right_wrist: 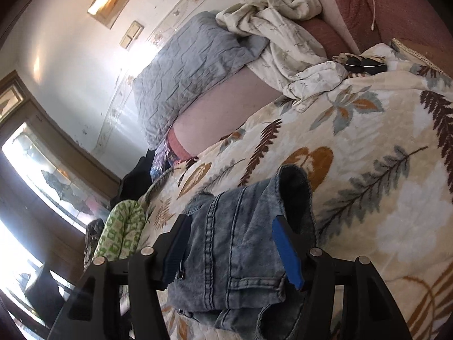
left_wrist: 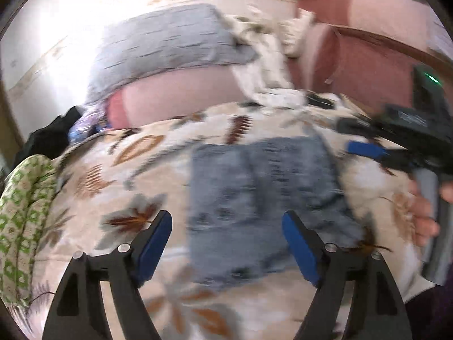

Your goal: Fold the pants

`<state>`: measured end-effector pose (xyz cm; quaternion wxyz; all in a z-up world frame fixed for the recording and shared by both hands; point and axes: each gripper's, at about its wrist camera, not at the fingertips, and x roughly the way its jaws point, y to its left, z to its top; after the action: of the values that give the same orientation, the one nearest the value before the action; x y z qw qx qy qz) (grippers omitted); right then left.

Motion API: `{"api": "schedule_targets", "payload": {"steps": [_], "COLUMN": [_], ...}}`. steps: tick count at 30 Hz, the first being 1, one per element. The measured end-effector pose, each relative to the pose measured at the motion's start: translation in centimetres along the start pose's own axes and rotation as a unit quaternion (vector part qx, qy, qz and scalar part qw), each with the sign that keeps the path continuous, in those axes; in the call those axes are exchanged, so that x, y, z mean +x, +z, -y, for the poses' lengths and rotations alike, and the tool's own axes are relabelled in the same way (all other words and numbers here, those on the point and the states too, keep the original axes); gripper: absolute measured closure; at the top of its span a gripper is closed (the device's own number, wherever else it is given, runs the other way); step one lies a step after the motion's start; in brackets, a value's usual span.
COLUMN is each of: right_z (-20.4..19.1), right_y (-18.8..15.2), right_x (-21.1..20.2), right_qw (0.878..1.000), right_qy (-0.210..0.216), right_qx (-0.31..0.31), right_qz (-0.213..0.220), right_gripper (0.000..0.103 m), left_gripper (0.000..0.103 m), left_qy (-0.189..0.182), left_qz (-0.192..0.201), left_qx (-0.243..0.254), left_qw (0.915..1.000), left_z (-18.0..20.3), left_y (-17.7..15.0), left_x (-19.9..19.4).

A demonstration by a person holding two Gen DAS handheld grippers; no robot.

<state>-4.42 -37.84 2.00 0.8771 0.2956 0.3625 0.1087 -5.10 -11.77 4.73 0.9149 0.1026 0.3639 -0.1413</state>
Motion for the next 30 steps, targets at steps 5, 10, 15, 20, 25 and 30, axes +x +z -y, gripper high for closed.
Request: {"api": "schedule_targets", "payload": {"steps": [5, 10, 15, 20, 25, 30], "right_z": [-1.0, -2.5, -3.7, -2.2, -1.3, -1.3], "right_y": [-1.0, -1.8, -3.0, -4.6, -5.1, -5.0], "right_x": [1.4, 3.2, 6.2, 9.4, 9.8, 9.3], "right_qw": [1.000, 0.999, 0.992, 0.977, 0.974, 0.972], "right_qy": [0.000, -0.009, -0.073, -0.136, -0.142, -0.137], "right_qx": [-0.006, -0.029, -0.077, -0.083, -0.082, -0.077], "right_qz": [-0.022, -0.036, -0.074, -0.140, -0.159, -0.172], "right_gripper": [0.040, 0.040, 0.040, 0.039, 0.039, 0.039], "left_gripper": [0.022, 0.022, 0.022, 0.022, 0.020, 0.019], "left_qy": [0.019, 0.016, -0.010, -0.032, -0.028, -0.052], "left_qz": [-0.009, -0.009, -0.013, -0.004, -0.023, -0.036], "left_qx": [-0.036, -0.058, -0.045, -0.003, 0.008, -0.010], "left_qw": [0.9991, 0.9982, 0.9989, 0.9995, 0.9993, 0.9979], "left_z": [-4.8, -6.8, -5.5, -4.0, -3.9, -4.8], "left_y": [-0.3, -0.8, -1.6, -2.4, -3.2, -3.0], "left_x": [2.1, 4.5, 6.6, 7.4, 9.2, 9.3]}}
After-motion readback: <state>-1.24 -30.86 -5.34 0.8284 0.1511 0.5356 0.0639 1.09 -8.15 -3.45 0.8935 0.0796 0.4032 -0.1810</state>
